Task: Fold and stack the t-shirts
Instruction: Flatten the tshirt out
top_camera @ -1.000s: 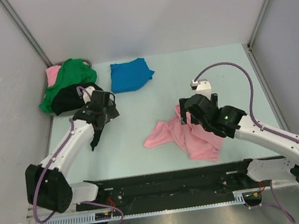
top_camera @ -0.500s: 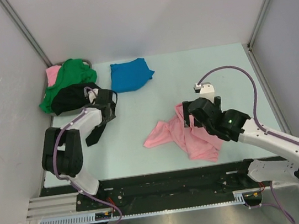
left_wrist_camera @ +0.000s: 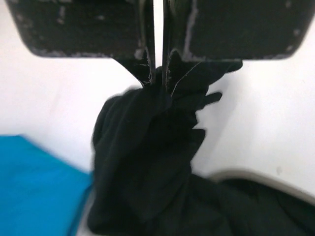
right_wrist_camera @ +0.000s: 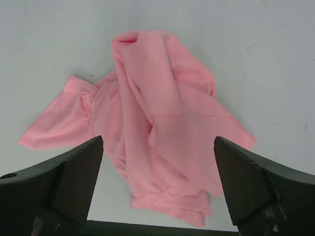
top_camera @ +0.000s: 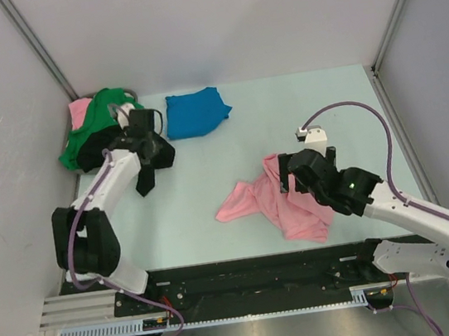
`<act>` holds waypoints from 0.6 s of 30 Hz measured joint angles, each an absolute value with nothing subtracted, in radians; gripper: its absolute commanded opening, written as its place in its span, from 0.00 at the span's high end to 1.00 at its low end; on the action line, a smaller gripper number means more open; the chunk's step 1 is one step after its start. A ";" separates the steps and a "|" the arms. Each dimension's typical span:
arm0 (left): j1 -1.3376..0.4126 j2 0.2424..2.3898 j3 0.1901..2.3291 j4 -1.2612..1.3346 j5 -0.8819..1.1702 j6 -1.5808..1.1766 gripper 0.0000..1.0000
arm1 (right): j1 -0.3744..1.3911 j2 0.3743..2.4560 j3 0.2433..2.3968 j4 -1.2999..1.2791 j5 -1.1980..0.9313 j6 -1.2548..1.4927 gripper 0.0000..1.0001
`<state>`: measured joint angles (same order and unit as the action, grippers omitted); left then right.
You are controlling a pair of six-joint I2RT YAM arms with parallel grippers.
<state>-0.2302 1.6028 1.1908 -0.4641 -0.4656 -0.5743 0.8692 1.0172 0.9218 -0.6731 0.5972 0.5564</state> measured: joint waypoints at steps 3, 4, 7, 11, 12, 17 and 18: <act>-0.219 1.557 1.347 -0.523 -0.467 -0.553 1.00 | 0.869 1.009 0.922 -0.671 0.597 0.554 0.00; -0.212 1.548 1.409 -0.530 -0.469 -0.545 1.00 | 0.869 1.009 0.922 -0.670 0.597 0.554 0.00; -0.181 1.531 1.580 -0.538 -0.499 -0.522 1.00 | 0.869 1.010 0.922 -0.669 0.597 0.553 0.00; -0.118 1.558 1.752 -0.573 -0.544 -0.506 1.00 | 0.869 1.026 0.922 -0.659 0.597 0.551 0.01; -0.096 1.575 1.790 -0.583 -0.556 -0.502 1.00 | 0.869 1.034 0.922 -0.656 0.597 0.550 0.00; -0.043 1.591 1.736 -0.530 -0.618 -0.488 1.00 | 0.869 1.096 0.916 -0.621 0.591 0.544 0.00; -0.044 1.585 1.697 -0.516 -0.627 -0.488 1.00 | 0.869 1.113 0.916 -0.612 0.588 0.541 0.00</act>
<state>-0.0437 1.5852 1.6974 -0.5163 -0.6266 -0.4885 0.8692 1.1126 0.9161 -0.6117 0.5884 0.5407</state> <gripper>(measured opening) 0.025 0.994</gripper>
